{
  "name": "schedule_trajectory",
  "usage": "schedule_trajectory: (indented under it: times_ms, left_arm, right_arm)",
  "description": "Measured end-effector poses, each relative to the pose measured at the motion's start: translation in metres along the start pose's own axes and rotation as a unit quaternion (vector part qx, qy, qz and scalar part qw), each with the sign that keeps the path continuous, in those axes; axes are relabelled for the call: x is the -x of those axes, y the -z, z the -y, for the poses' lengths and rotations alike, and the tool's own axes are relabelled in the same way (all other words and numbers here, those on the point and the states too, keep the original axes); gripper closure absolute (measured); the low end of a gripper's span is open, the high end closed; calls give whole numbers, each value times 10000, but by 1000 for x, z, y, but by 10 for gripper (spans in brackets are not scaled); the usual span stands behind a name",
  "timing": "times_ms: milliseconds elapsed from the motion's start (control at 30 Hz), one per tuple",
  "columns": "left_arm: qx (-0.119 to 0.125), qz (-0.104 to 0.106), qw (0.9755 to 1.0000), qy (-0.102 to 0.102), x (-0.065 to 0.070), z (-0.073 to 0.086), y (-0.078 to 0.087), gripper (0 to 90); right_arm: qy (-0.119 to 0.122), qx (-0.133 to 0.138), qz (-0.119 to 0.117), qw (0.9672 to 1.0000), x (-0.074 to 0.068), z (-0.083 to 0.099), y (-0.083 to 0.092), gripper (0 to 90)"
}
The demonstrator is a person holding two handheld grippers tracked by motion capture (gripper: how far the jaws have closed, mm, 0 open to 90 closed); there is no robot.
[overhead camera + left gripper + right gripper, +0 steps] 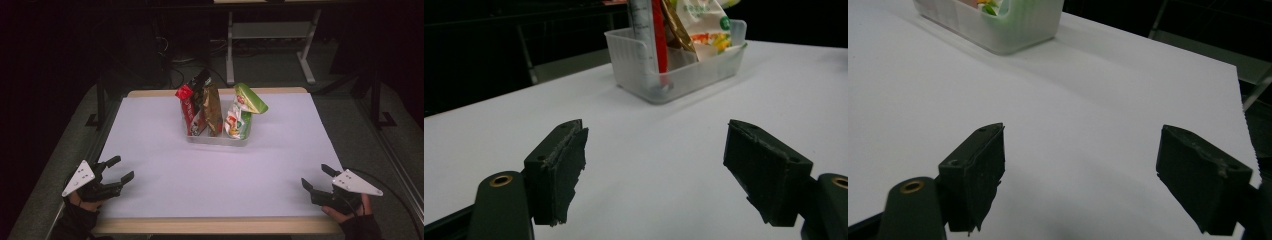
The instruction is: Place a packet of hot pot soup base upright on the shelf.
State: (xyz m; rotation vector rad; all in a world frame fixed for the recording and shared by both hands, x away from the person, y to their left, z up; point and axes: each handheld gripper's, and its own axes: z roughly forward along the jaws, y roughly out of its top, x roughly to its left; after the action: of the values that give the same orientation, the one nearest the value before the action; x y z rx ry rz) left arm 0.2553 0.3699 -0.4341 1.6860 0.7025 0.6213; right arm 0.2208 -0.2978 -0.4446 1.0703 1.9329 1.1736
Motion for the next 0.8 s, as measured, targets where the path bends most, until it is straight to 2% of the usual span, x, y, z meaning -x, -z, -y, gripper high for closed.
schedule_trajectory:
  times_ms: [100, 167, 300, 533, 800]
  left_arm:
    - [52, -48, 10000, 40, 0, 2, -1, 242]
    - [143, 2, 9998, 118, 0, 3, -1, 242]
    - [191, -24, 9998, 97, 1, 4, 2, 241]
    - [135, -47, 9999, 47, 3, 5, -1, 237]
    - [260, -100, 9996, 27, 3, 4, 2, 233]
  right_arm:
    - [-21, -15, 8, 10000, 0, 2, 1, 186]
    - [-46, 25, -6, 10000, 0, 1, 2, 185]
    - [-85, 41, -3, 10000, 0, 1, 2, 185]
    - [48, 12, -29, 10000, -5, -2, 1, 185]
    - [146, -44, -3, 9999, -11, -3, 2, 184]
